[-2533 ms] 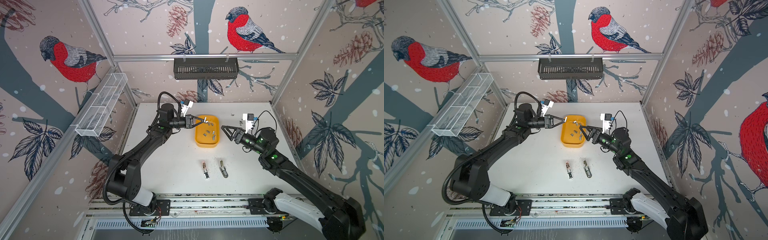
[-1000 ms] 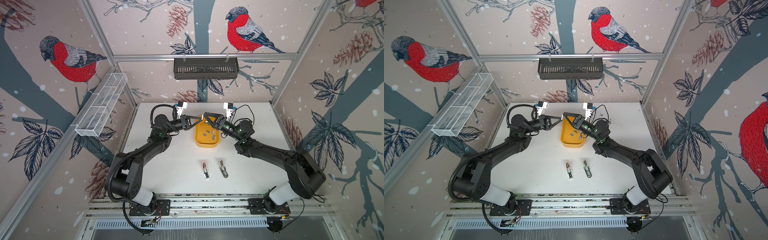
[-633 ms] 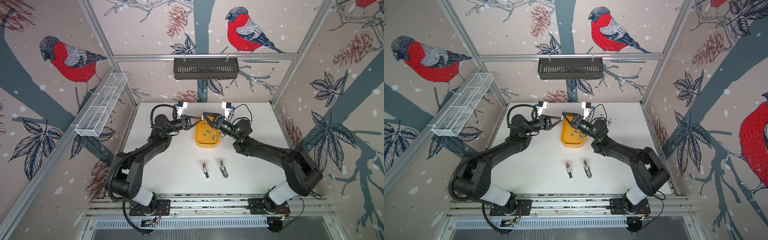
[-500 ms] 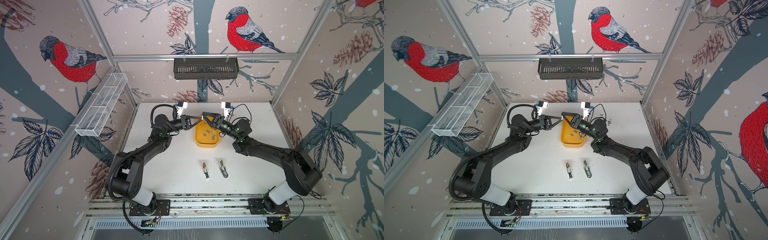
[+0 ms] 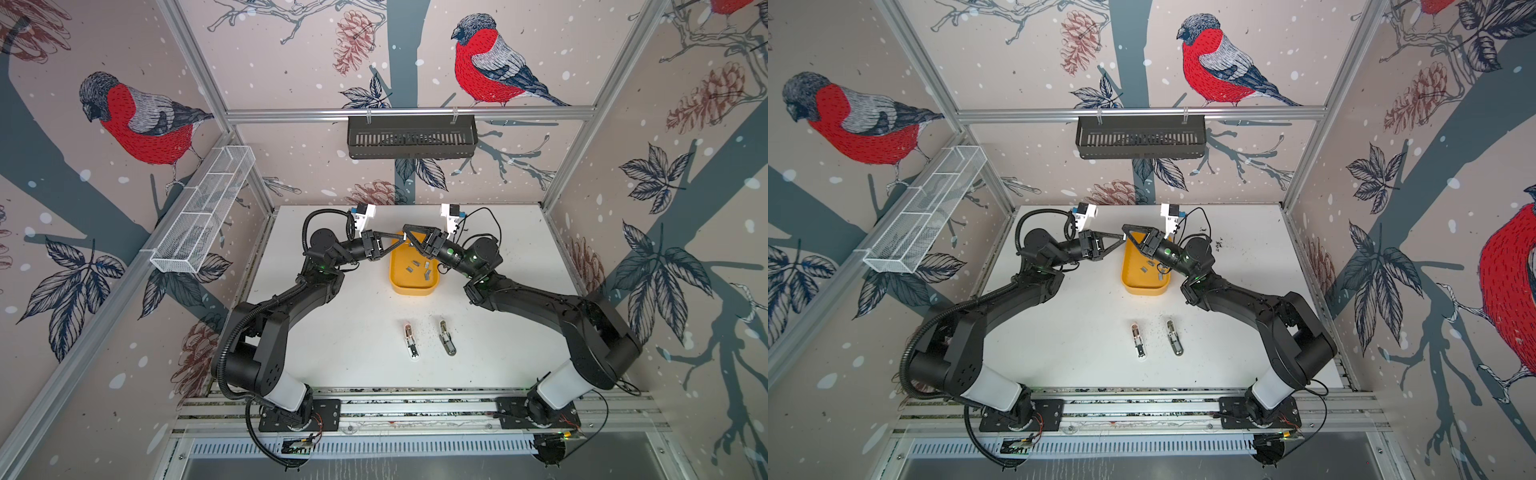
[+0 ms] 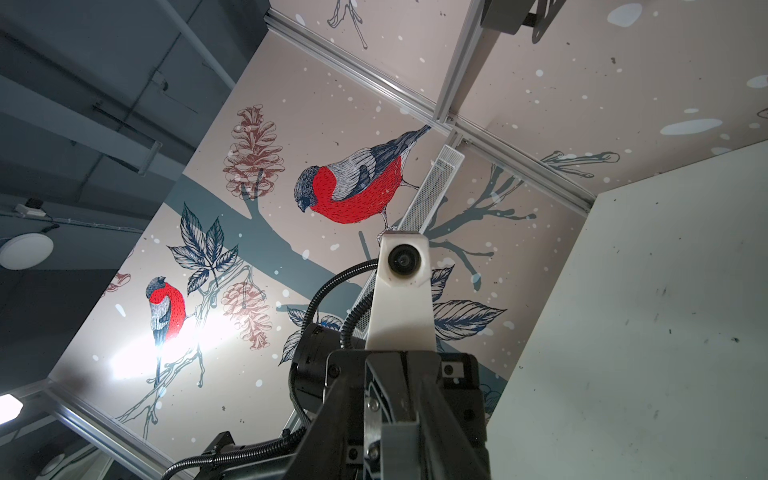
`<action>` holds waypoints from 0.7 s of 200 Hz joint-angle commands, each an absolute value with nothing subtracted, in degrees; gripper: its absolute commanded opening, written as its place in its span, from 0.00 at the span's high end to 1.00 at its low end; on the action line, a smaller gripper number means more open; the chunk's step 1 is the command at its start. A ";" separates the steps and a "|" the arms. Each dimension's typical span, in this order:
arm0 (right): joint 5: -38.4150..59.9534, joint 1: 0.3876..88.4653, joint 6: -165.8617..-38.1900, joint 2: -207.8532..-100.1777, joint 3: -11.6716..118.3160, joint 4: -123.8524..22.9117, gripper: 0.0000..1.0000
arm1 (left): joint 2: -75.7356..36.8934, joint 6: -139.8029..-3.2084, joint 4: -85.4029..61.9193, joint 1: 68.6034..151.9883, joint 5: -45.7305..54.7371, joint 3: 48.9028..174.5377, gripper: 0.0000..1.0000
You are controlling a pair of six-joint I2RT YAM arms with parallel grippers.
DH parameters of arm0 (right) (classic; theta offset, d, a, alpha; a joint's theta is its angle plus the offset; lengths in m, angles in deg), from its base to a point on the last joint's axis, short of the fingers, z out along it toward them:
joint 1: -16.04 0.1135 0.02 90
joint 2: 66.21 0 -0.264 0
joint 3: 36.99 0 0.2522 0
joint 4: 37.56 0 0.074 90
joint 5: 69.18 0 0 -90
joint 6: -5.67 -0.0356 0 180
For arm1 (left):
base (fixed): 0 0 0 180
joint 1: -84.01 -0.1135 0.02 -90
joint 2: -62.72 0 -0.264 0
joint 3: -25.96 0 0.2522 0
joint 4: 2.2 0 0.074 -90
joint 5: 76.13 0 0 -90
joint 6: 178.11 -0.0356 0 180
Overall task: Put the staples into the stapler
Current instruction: 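Raise both grippers face to face above the yellow tray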
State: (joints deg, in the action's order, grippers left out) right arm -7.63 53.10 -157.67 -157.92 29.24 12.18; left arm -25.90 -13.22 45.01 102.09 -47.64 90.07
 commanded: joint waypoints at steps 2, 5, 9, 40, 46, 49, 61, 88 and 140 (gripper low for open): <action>-8.14 53.11 -158.24 -158.24 29.59 14.77 0.72 | -25.87 -13.36 47.93 102.04 -48.88 90.52 1.00; -8.18 53.06 -158.23 -158.21 29.55 14.77 0.72 | -25.87 -13.40 47.92 102.03 -48.88 90.52 1.00; -8.18 53.05 -158.22 -158.28 29.51 14.84 0.73 | -25.87 -13.37 47.92 102.03 -48.88 90.59 1.00; -8.20 52.93 -158.42 -158.41 29.44 15.01 0.77 | -25.87 -13.36 47.99 102.05 -48.97 90.55 1.00; -8.18 52.90 -158.42 -158.44 29.42 15.03 0.77 | -25.87 -13.33 48.02 102.03 -48.97 90.60 1.00; -8.18 52.86 -158.37 -158.48 29.37 15.04 0.77 | -25.87 -13.33 47.93 102.02 -48.97 90.54 1.00; -8.14 52.85 -158.50 -158.53 29.38 15.12 0.78 | -25.85 -13.33 47.93 102.02 -48.97 90.58 1.00; -8.05 52.78 -158.48 -158.41 29.07 15.21 0.80 | -25.87 -13.33 47.97 102.04 -49.12 90.57 1.00; -7.98 52.69 -158.59 -158.35 28.68 15.50 0.83 | -25.70 -13.43 47.89 102.02 -49.06 90.60 1.00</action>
